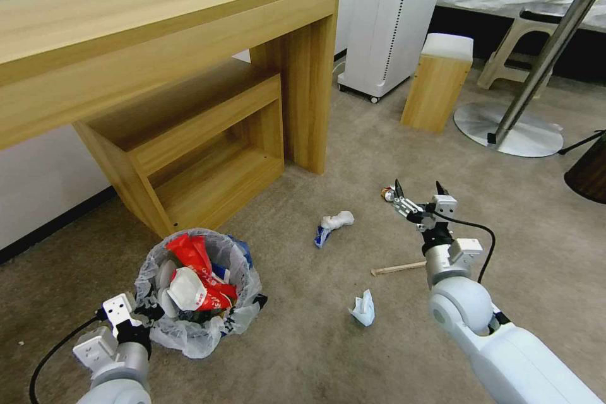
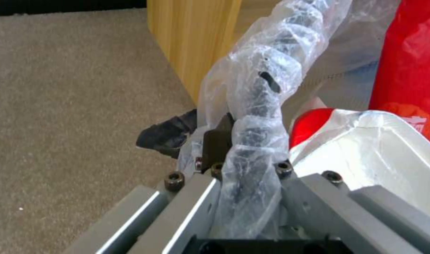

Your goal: Pick up the trash bin and place the garbage on the floor into it.

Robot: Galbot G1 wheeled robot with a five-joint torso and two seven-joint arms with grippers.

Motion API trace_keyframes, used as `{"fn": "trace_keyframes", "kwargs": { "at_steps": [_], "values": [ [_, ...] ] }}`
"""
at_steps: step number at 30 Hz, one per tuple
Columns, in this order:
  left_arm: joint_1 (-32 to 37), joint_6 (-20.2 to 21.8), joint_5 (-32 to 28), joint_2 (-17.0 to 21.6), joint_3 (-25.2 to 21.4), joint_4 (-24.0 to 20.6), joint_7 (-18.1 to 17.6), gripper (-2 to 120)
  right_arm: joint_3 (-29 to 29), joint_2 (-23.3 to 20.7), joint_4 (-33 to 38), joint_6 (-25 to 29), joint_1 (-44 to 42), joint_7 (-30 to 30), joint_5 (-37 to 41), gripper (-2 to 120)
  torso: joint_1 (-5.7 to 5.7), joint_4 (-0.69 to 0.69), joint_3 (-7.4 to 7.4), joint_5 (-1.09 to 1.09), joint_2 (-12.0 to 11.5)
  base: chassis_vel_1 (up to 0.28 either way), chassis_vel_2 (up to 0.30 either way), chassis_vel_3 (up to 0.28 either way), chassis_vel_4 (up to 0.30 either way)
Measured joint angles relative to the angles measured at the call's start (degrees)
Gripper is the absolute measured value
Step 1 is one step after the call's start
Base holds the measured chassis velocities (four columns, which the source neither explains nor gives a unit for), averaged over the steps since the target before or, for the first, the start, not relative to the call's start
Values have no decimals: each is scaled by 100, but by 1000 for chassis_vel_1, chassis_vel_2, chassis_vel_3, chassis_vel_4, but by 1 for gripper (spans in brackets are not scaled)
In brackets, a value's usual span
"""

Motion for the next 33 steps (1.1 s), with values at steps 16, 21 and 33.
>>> {"fn": "trace_keyframes", "kwargs": {
  "at_steps": [16, 21, 33],
  "values": [
    [41, 9, -68, 80, -8, -22, -11, 0, 191, -8, 114, -81, -306, -21, -53, 100, -1, 0, -1, 1, 0, -33, 30, 24, -26],
    [54, 7, -88, 92, -28, -51, -12, 0, 168, 1, 109, -81, -309, -21, -73, 100, 0, 1, 0, 1, 0, -162, 169, 158, -186],
    [109, 109, -124, 131, 5, -80, -26, 0, 4, -57, 132, -27, -220, -23, 44, 100, 1, 0, 0, 0, 0, -127, 131, 131, -128]
  ]
}}
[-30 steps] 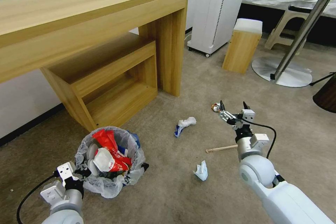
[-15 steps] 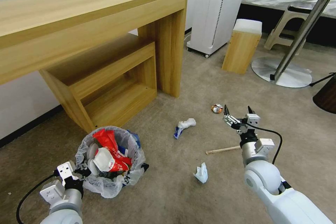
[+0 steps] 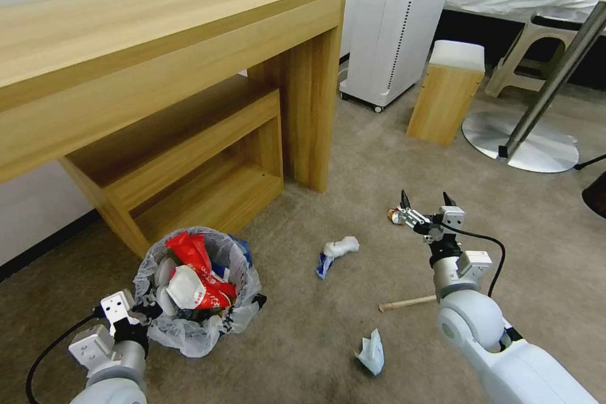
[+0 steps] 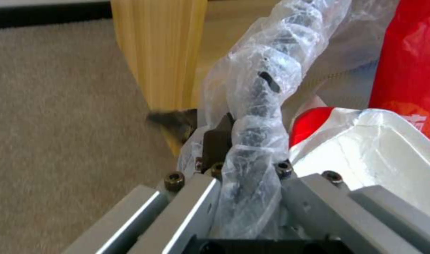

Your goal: Pick up the trash bin and place the garbage on the floor into it.

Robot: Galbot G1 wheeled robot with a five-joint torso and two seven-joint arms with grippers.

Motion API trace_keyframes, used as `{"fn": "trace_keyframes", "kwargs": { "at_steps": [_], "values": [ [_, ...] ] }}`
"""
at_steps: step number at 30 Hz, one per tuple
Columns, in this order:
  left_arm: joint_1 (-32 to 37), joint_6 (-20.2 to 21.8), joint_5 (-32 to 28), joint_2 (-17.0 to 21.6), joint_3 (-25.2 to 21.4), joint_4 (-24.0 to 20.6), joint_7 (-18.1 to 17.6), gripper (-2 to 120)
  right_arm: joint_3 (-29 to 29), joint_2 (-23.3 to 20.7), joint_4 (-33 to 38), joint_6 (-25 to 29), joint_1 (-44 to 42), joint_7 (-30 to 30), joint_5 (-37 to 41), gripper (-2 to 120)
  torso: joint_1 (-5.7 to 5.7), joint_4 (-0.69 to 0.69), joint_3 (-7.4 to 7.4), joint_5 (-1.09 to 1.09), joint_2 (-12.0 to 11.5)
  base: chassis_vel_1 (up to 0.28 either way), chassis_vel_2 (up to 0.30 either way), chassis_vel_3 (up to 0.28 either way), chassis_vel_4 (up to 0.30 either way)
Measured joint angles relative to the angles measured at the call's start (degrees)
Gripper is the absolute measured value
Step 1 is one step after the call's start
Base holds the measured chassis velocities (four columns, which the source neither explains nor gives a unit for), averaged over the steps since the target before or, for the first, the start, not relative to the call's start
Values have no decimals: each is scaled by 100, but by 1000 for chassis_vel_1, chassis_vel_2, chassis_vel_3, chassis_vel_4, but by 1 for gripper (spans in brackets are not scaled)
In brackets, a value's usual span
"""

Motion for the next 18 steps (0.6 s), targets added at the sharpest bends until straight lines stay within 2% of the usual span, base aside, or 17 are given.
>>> {"fn": "trace_keyframes", "kwargs": {
  "at_steps": [3, 7, 10, 11, 13, 15, 18],
  "values": [
    [27, 70, -58, 45, 7, -21, -3, 0, -72, 0, -33, 2, 80, -1, 18, 100, -2, 0, -2, 0, 0, 0, 0, 0, 0],
    [36, 387, -371, 210, 19, -137, -96, 0, -131, -5, -71, -5, 177, -9, 46, 100, -2, 1, -1, -1, 0, 0, 0, 0, 0],
    [35, 830, -916, 512, 8, -329, -211, 0, -160, -39, -111, -17, 205, -26, 61, 100, -1, 0, -1, 0, 0, 0, 0, 0, 0],
    [35, 830, -916, 512, 8, -329, -211, 0, -160, -39, -111, -17, 205, -26, 61, 100, -1, 0, -1, 0, 0, 0, 0, 0, 0],
    [76, 1018, -1172, 836, -9, -405, -257, 0, -167, -94, -94, -67, 210, -78, 136, 100, -2, 0, -1, 0, 0, 0, 0, 0, 0],
    [82, 1049, -1231, 899, -12, -419, -275, 0, -169, -106, -84, -80, 213, -89, 155, 100, -2, 0, -1, 0, 0, 0, 0, 0, 0],
    [92, 1214, -1588, 1294, -33, -456, -355, 0, -183, -215, 4, -278, 201, -186, 274, 100, -1, 1, -1, -1, 0, 0, 0, 0, 0]
  ]
}}
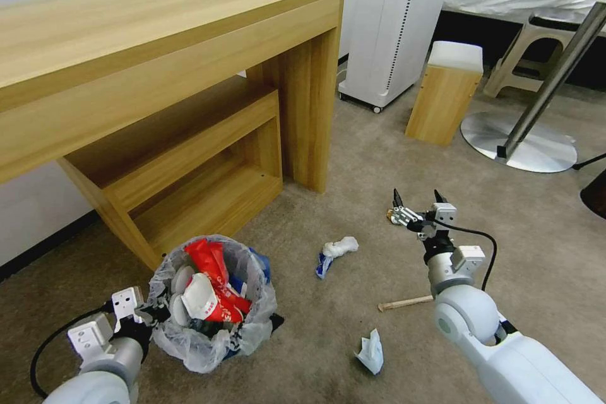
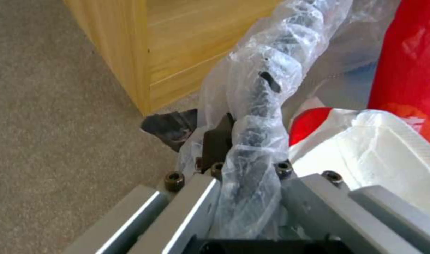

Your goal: Pick up the trash bin and place the garbage on the floor into it.

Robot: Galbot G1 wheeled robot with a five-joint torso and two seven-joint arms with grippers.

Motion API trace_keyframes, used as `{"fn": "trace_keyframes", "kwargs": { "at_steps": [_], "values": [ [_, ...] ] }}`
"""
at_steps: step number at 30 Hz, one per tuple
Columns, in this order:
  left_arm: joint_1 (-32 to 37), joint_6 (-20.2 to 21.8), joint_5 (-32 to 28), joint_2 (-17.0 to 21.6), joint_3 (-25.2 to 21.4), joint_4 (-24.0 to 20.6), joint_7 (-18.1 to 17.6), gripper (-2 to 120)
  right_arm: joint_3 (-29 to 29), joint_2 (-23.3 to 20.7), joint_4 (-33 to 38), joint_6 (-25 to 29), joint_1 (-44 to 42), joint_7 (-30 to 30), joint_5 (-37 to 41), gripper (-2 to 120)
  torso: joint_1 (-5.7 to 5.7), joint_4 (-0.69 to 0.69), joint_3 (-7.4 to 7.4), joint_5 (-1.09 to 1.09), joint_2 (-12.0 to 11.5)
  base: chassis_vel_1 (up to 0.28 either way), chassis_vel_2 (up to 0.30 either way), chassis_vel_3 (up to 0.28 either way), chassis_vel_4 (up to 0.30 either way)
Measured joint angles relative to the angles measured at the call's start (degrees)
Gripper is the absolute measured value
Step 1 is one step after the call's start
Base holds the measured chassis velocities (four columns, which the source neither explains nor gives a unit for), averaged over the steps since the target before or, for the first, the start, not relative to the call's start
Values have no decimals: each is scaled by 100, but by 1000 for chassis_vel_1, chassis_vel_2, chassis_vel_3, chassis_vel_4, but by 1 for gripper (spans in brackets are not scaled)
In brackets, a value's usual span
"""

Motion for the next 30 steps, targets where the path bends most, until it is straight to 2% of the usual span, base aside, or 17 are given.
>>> {"fn": "trace_keyframes", "kwargs": {
  "at_steps": [4, 8, 11, 12, 15, 16, 18, 23, 24, 26, 30],
  "values": [
    [-18, 10, -65, 209, 1, 84, -8, 0, -67, -117, 123, -235, -132, -18, 249, 100, 0, -1, 0, 1, 0, 0, 0, 0, 0],
    [-28, 9, -77, 390, 51, 183, -12, 0, -229, -312, 317, -739, -340, 325, 903, 100, 0, 0, 0, 1, 0, 0, 0, 0, 0],
    [-105, -34, -71, 485, 103, 312, -11, 0, -479, -710, 631, -1312, -640, 825, 1636, 100, 0, -1, 0, 1, 0, 0, 0, 0, 0],
    [-105, -34, -71, 485, 103, 312, -11, 0, -479, -710, 631, -1312, -640, 825, 1636, 100, 0, -1, 0, 1, 0, 0, 0, 0, 0],
    [-192, -102, -52, 475, 166, 397, 0, 0, -941, -1272, 772, -1769, -785, 1240, 2151, 100, 0, -1, 0, 1, 0, 0, 0, 0, 0],
    [-192, -102, -52, 475, 166, 397, 0, 0, -941, -1272, 772, -1769, -785, 1240, 2151, 100, 0, -1, 0, 1, 0, 0, 0, 0, 0],
    [-240, -128, -31, 428, 196, 447, 7, 0, -1182, -1539, 731, -1867, -816, 1296, 2301, 100, 0, -1, 0, 0, 0, 0, 0, 0, 0],
    [-264, -196, 31, 358, 211, 526, 27, 0, -1442, -1695, 813, -2216, -814, 1678, 2923, 100, 0, -1, 0, 2, 0, 0, 0, 0, 0],
    [-273, -228, 55, 327, 212, 568, 39, 0, -1564, -1707, 832, -2401, -796, 1956, 3265, 100, 0, 0, 0, -1, 0, 0, 0, 0, 0],
    [-286, -268, 94, 256, 232, 605, 49, 0, -1740, -1609, 694, -2588, -741, 2144, 3577, 100, 0, -1, 0, 1, 0, 0, 0, 0, 0],
    [-282, -289, 134, 176, 253, 624, 64, 0, -1912, -1348, 449, -2668, -626, 2242, 3644, 100, 0, -1, 0, 2, 0, 0, 0, 0, 0]
  ]
}}
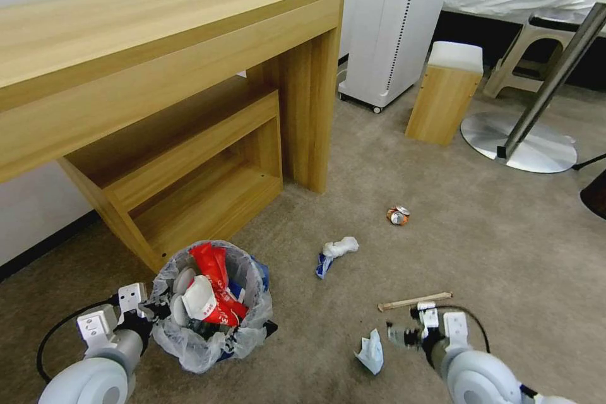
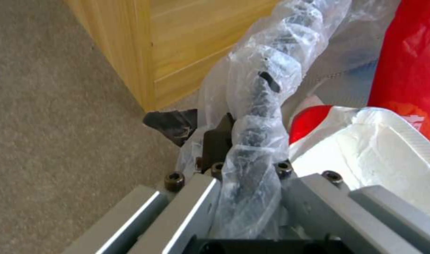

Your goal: Pick up the trash bin and place the garbage on the floor into it.

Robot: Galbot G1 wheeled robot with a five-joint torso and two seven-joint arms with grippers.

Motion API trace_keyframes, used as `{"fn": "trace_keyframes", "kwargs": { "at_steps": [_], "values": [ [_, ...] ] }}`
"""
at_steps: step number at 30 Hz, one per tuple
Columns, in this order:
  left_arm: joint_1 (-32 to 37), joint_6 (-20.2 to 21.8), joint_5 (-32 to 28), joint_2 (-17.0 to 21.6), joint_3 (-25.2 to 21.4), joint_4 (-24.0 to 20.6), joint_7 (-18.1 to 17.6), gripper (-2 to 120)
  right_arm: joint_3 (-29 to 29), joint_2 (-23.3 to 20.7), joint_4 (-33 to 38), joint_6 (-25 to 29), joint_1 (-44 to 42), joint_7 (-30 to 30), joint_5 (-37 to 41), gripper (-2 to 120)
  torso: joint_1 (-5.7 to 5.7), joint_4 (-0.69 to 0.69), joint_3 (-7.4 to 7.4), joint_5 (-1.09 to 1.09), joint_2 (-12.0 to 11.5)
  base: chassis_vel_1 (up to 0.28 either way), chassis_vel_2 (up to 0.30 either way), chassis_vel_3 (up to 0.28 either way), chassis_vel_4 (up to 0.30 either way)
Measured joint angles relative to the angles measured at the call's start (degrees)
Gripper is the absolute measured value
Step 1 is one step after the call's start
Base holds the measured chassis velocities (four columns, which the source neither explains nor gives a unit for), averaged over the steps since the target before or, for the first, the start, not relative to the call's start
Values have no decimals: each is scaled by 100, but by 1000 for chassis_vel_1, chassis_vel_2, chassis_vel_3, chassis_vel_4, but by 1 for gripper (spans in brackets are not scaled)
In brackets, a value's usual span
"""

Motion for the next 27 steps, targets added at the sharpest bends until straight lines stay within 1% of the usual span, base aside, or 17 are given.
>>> {"fn": "trace_keyframes", "kwargs": {
  "at_steps": [2, 6, 9, 12, 13, 16, 21, 27],
  "values": [
    [31, -40, 49, -48, 1, 12, 9, 0, -128, 243, -236, -98, 142, 87, 31, 100, 0, 1, 0, 0, 0, 0, 0, 0, 0],
    [64, -76, 75, -78, -13, 10, 19, 0, -309, 389, -495, -111, 291, 72, -71, 100, 0, 1, 0, 0, 0, 0, 0, 0, 0],
    [80, -107, 88, -129, -21, -13, 29, 0, -587, 540, -784, -77, 509, -108, -348, 98, 0, 1, 0, 0, 0, 0, 0, 0, 0],
    [80, -123, 102, -157, -19, -13, 33, 0, -771, 620, -899, -54, 641, -152, -418, 98, 0, 1, 0, -3, 0, 0, 0, 0, 0],
    [76, -124, 105, -169, -16, -12, 34, 0, -870, 654, -965, -32, 706, -183, -460, 97, 0, 1, 0, 0, 0, 0, 0, 0, 0],
    [56, -126, 110, -193, 0, -7, 37, 0, -1097, 684, -1067, -9, 852, -249, -513, 97, 1, 1, 0, -2, 0, 0, 0, 0, 0],
    [20, -126, 112, -234, 12, -7, 37, 0, -1433, 674, -1221, -12, 998, -259, -580, 96, 1, 1, 0, -1, 0, 0, 0, 0, 0],
    [35, -162, 140, -272, 12, -18, 38, 0, -1636, 675, -1402, 2, 1089, -276, -695, 93, 1, 0, 0, -1, 0, 0, 0, 0, 0]
  ]
}}
